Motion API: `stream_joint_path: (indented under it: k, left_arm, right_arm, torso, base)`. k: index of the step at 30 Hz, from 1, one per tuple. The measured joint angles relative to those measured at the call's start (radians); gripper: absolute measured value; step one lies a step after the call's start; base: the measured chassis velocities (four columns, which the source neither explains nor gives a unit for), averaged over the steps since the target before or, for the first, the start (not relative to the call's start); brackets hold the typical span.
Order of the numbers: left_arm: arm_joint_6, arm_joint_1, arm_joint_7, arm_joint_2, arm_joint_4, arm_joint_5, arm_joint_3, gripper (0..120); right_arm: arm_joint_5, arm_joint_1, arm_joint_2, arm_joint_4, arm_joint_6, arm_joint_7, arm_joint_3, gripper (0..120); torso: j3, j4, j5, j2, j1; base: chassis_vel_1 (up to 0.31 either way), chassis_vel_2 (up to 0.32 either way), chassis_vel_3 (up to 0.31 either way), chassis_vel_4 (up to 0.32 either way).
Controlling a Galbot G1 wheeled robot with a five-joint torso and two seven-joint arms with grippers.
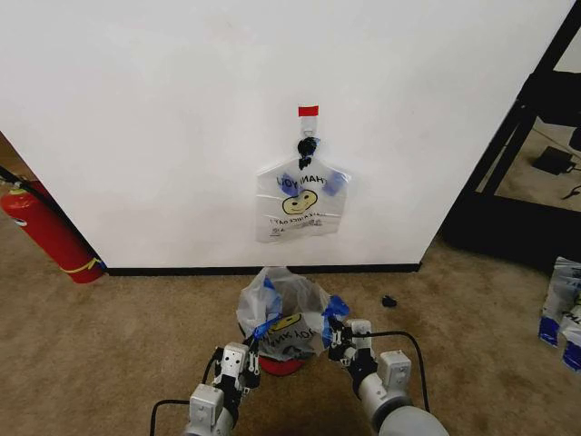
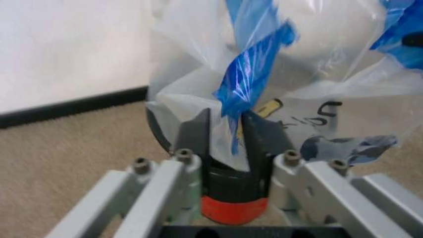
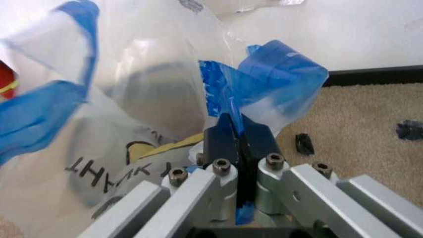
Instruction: Pick up the garbage bag from the wall and place it over the trash bin.
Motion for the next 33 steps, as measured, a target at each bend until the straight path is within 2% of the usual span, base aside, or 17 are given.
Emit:
stream_joint_path:
  k: [1, 7, 11, 12, 13, 15, 18, 20, 22, 26, 30, 33]
  left_arm:
    - [0.003, 0.023, -0.004, 0.01, -0.02, 0.026, -0.012, 30]
    - [0.002, 0.104, -0.001, 0.048, -0.087, 0.122, -0.054, 51]
    - [-0.005, 0.108, 0.063, 0.099, -0.14, 0.185, -0.076, 66]
    - [0.001, 0.061, 0.103, 0.136, -0.157, 0.189, -0.058, 72]
    - [0.001, 0.061, 0.103, 0.136, -0.157, 0.189, -0.058, 72]
    - [0.017, -0.032, 0.151, 0.18, -0.159, 0.18, -0.023, 81]
    - [0.051, -0.189, 0.225, 0.25, -0.115, 0.166, 0.03, 94]
    - [0.06, -0.205, 0.235, 0.265, -0.105, 0.169, 0.034, 95]
    - [0.101, -0.224, 0.257, 0.298, -0.086, 0.177, 0.038, 100]
    - [0.194, -0.275, 0.289, 0.349, -0.074, 0.156, 0.044, 98]
    - [0.223, -0.315, 0.291, 0.37, -0.075, 0.098, 0.058, 95]
    - [0.244, -0.413, 0.292, 0.369, -0.065, 0.024, 0.105, 92]
  right_arm:
    - [-0.002, -0.001, 0.0, 0.0, 0.002, -0.002, 0.0, 0]
    - [-0.01, 0.001, -0.003, 0.0, 0.007, -0.007, 0.001, 0]
    - [-0.01, -0.001, -0.003, 0.0, 0.009, -0.008, 0.001, 0]
    - [-0.012, -0.004, -0.003, 0.0, 0.009, -0.008, 0.001, 0]
    - [-0.012, -0.004, -0.003, 0.0, 0.009, -0.008, 0.001, 0]
    - [-0.019, -0.011, 0.001, 0.0, 0.01, -0.009, 0.001, 0]
    - [-0.027, -0.008, 0.007, -0.006, 0.01, -0.01, -0.011, 0]
    - [-0.027, 0.002, 0.005, -0.012, 0.009, -0.01, -0.025, 0]
    - [-0.024, 0.026, 0.001, -0.023, 0.007, -0.01, -0.055, 0]
    - [-0.02, 0.042, -0.001, -0.039, 0.004, -0.009, -0.08, 0]
    - [-0.011, 0.057, -0.002, -0.046, 0.003, -0.009, -0.091, 0]
    - [-0.007, 0.062, 0.0, -0.052, 0.002, -0.008, -0.094, 0]
  torso:
    - [0.0, 0.0, -0.0001, 0.0, 0.0]
    - [0.0, 0.0001, 0.0, 0.0, 0.0]
    - [0.0, 0.0003, 0.0, 0.0, 0.0]
    - [0.0, 0.0003, -0.0001, 0.0, 0.0]
    - [0.0, 0.0003, -0.0001, 0.0, 0.0]
    - [0.0, 0.0, -0.0001, 0.0, 0.0]
    - [0.0, -0.001, -0.0004, 0.0, 0.0]
    - [0.0, -0.0009, -0.0003, 0.0, 0.0]
    - [0.0, 0.001, 0.0001, 0.0, 0.0]
    - [0.0, -0.0001, -0.0001, 0.0, 0.0]
    - [0.0, 0.0003, 0.0, 0.0, 0.0]
    - [0.0, 0.0004, 0.0, 0.0, 0.0]
  base:
    - [0.0, 0.0, 0.0, 0.0]
    - [0.0, 0.0, 0.0, 0.0]
    - [0.0, 0.0, 0.0, 0.0]
    - [0.0, 0.0, 0.0, 0.0]
    - [0.0, 0.0, 0.0, 0.0]
    - [0.0, 0.0, 0.0, 0.0]
    - [0.0, 0.0, 0.0, 0.0]
    - [0.0, 0.0, 0.0, 0.0]
    - [0.0, 0.0, 0.0, 0.0]
    - [0.0, 0.0, 0.0, 0.0]
    - [0.0, 0.0, 0.0, 0.0]
    - [0.0, 0.0, 0.0, 0.0]
